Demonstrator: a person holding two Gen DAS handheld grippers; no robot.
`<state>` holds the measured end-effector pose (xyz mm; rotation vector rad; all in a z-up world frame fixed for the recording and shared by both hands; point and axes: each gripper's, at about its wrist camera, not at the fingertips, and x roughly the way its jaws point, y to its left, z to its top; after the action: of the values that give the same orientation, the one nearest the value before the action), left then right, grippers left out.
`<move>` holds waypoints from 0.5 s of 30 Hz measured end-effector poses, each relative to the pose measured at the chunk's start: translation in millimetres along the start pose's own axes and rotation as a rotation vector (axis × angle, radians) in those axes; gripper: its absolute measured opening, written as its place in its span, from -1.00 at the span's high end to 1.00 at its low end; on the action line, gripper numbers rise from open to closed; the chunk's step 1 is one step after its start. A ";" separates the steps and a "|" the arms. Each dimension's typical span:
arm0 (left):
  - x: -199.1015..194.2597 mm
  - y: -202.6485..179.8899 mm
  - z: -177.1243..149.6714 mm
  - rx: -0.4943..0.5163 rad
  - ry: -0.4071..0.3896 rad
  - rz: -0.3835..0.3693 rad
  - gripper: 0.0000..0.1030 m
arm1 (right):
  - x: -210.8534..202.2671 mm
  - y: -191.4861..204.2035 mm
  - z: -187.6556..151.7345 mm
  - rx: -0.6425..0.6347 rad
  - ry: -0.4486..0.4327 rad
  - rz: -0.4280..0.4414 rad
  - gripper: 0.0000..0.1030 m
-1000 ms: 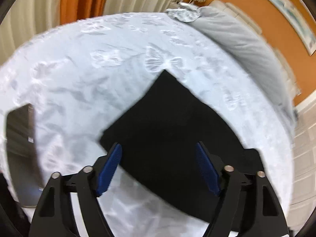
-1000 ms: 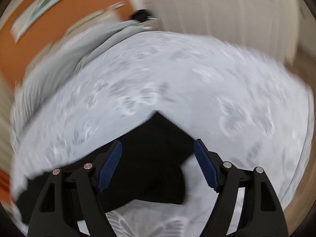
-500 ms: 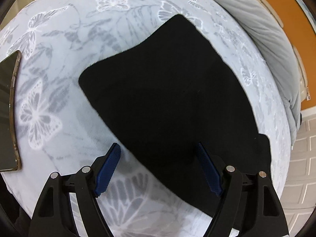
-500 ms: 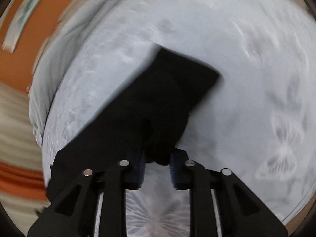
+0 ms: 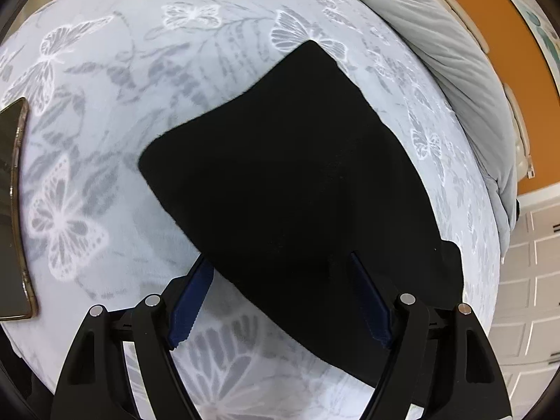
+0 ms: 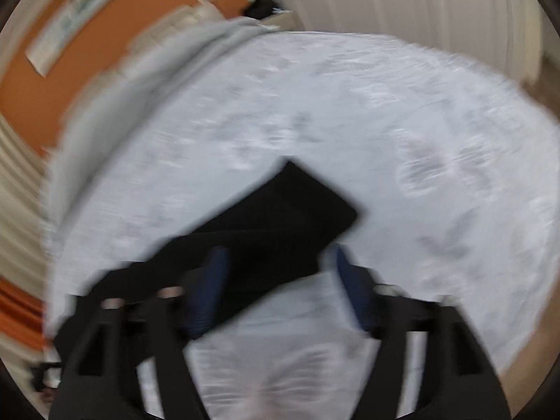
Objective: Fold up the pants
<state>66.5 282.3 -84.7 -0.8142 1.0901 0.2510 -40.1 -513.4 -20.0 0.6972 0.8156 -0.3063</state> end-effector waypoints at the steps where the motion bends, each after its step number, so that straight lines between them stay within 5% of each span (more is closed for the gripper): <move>1: 0.1 0.6 -0.9 -0.016 0.006 -0.030 -0.46 | 4.4 4.0 0.6 0.013 0.027 0.064 -0.40; 4: 1.5 0.4 -2.2 -0.054 0.011 -0.083 -0.35 | 36.2 13.9 -4.3 0.082 0.157 0.168 -0.40; 6: -2.0 3.5 -2.5 -0.087 -0.013 -0.092 -0.03 | 54.8 17.0 -7.8 0.131 0.205 0.198 -0.38; 9: -6.0 16.7 1.3 -0.170 -0.023 -0.157 0.26 | 71.3 15.0 -4.8 0.206 0.190 0.189 -0.35; 12: 0.6 24.2 7.3 -0.211 0.015 -0.183 0.53 | 83.5 9.5 0.2 0.247 0.176 0.173 0.18; 13: 3.8 24.2 9.7 -0.207 0.029 -0.178 0.73 | 90.5 9.8 0.9 0.253 0.188 0.160 0.93; 15: 3.5 22.4 13.1 -0.196 0.028 -0.191 0.83 | 85.9 25.9 9.8 0.186 0.144 0.137 0.94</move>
<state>64.7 306.1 -95.3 -1.0932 1.0165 0.1880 34.9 -500.0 -68.4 0.9538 0.8786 -0.2115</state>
